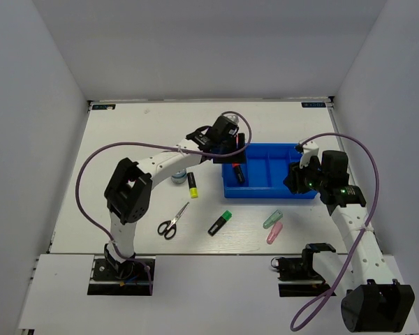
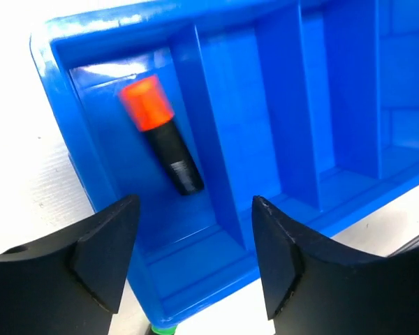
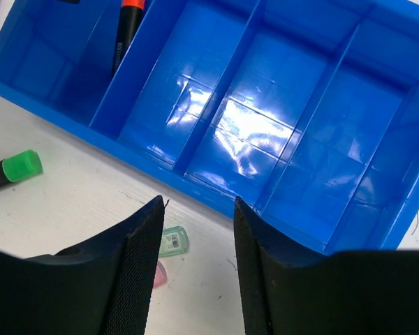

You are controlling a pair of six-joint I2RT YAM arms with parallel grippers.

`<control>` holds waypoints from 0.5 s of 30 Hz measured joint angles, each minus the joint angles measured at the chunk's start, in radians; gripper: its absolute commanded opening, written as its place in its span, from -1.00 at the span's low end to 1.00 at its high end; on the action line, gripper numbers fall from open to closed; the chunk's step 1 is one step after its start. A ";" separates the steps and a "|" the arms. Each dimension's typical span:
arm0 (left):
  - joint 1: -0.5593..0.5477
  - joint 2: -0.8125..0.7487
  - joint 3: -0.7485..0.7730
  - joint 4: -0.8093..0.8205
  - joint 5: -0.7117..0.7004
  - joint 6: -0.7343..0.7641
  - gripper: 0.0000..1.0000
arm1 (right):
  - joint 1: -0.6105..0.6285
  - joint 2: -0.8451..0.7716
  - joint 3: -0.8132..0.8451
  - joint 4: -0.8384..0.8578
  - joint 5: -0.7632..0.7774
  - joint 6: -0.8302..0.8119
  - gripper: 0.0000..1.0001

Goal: Sort the stationery into containers
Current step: Place the stationery into the container, then grab a piece of stationery with the left arm

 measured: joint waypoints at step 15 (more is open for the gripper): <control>0.126 -0.316 -0.212 -0.245 -0.336 0.056 0.77 | 0.000 0.000 0.000 0.000 -0.001 -0.001 -0.03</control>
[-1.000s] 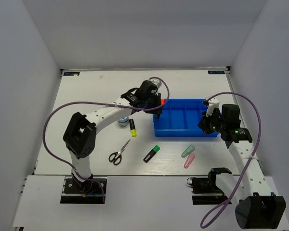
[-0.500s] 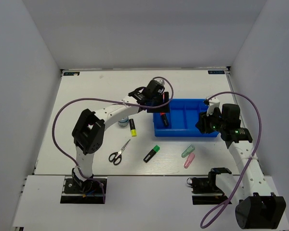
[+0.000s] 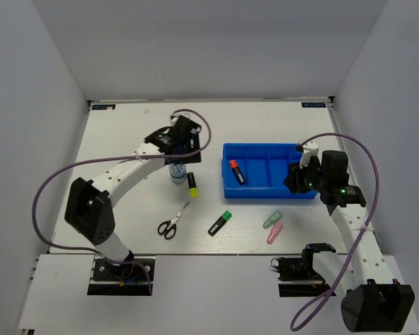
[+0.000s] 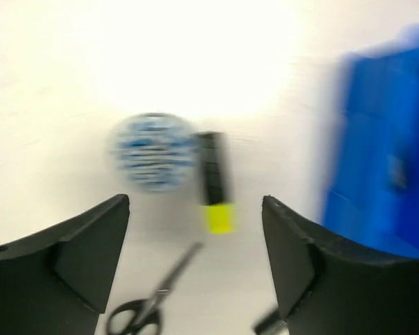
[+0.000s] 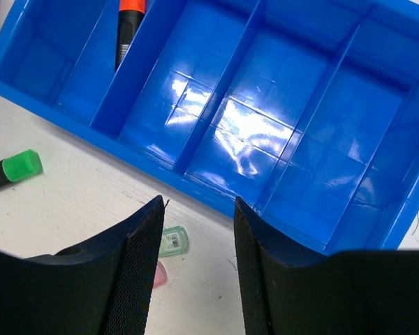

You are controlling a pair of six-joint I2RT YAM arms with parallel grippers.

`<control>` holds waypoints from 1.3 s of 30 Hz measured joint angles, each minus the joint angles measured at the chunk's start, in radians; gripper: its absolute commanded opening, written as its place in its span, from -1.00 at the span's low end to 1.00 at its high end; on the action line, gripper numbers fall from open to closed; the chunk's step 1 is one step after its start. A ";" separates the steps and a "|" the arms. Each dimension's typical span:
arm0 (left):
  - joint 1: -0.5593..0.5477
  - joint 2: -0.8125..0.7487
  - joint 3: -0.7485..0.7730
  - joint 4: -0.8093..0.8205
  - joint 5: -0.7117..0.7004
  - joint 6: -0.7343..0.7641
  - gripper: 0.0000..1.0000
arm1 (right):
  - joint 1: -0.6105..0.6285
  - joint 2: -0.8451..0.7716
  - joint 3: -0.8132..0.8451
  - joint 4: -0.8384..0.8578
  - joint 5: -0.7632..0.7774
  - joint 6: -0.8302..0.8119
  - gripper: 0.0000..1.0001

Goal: Sort the stationery into containers
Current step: Grab a piece of stationery with the left arm

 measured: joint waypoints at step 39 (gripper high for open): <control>0.207 0.145 -0.171 0.101 0.175 0.134 -1.00 | 0.000 0.041 0.000 0.000 -0.004 -0.011 -0.03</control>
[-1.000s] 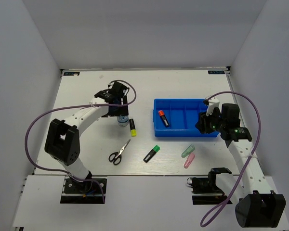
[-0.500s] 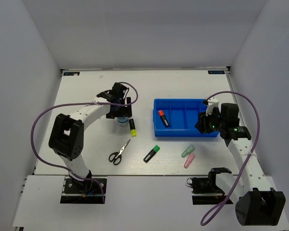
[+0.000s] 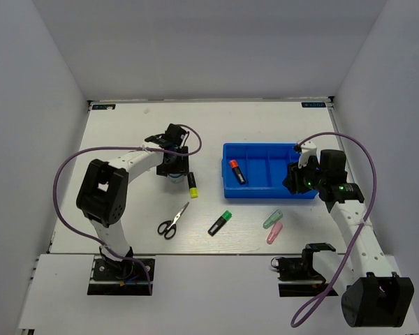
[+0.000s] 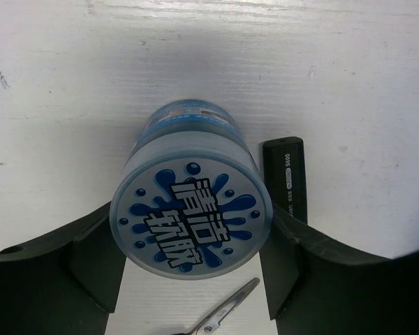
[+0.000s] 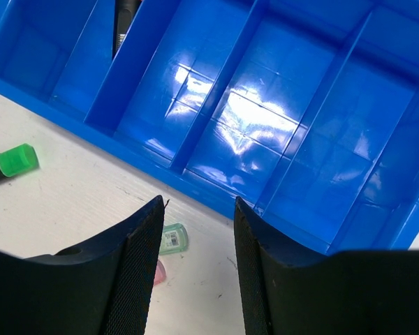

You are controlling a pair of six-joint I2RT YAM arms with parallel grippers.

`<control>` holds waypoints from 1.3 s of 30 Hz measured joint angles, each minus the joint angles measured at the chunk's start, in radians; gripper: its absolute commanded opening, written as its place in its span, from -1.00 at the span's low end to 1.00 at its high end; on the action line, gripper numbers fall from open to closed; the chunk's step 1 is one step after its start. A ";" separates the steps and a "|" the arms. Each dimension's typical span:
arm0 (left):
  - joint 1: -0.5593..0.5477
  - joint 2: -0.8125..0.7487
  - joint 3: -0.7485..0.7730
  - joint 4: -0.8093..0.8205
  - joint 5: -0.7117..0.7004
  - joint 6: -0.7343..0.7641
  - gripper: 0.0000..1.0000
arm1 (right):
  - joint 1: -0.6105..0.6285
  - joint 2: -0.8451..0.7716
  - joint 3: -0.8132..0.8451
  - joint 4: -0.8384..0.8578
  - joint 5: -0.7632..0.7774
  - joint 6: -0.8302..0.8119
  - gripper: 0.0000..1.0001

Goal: Sort the stationery into containers
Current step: Grab a piece of stationery with the left arm, then place the stationery into the container

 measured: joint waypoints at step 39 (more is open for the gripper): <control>-0.372 0.109 0.501 0.049 0.333 -0.042 -1.00 | 0.000 -0.012 -0.018 0.054 0.188 0.051 -1.00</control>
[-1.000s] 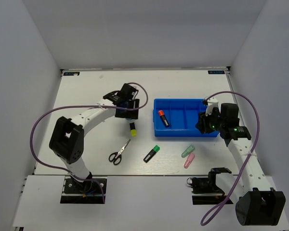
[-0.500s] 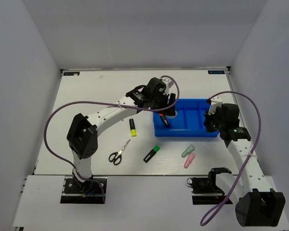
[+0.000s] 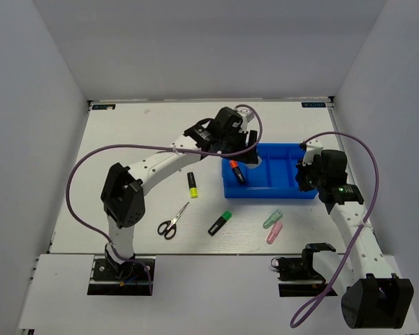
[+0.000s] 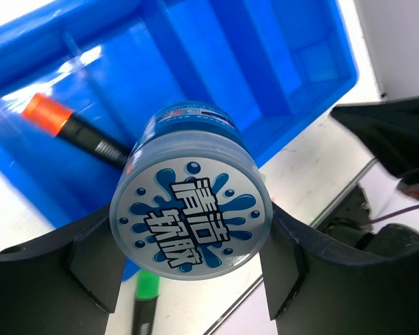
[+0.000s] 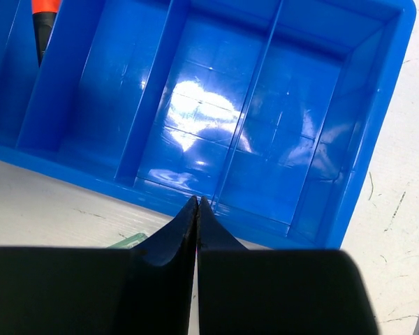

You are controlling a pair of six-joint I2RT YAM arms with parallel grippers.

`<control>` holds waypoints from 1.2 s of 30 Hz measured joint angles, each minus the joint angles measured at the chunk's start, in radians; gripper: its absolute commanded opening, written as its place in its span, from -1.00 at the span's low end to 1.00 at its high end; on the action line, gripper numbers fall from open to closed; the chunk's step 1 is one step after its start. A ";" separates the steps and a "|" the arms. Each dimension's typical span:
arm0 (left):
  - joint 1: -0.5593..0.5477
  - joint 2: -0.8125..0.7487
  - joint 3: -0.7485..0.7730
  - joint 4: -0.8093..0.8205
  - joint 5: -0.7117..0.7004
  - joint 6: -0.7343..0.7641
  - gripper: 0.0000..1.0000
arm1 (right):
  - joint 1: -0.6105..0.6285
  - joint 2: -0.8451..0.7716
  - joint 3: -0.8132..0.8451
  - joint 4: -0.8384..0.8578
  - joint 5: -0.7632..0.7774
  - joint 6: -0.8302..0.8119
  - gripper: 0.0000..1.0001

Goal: Sort the stationery into containers
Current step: Place the stationery into the container

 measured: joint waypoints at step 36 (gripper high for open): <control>-0.003 0.304 0.212 -0.013 0.059 -0.050 0.66 | -0.001 0.000 0.000 0.000 0.017 -0.002 0.04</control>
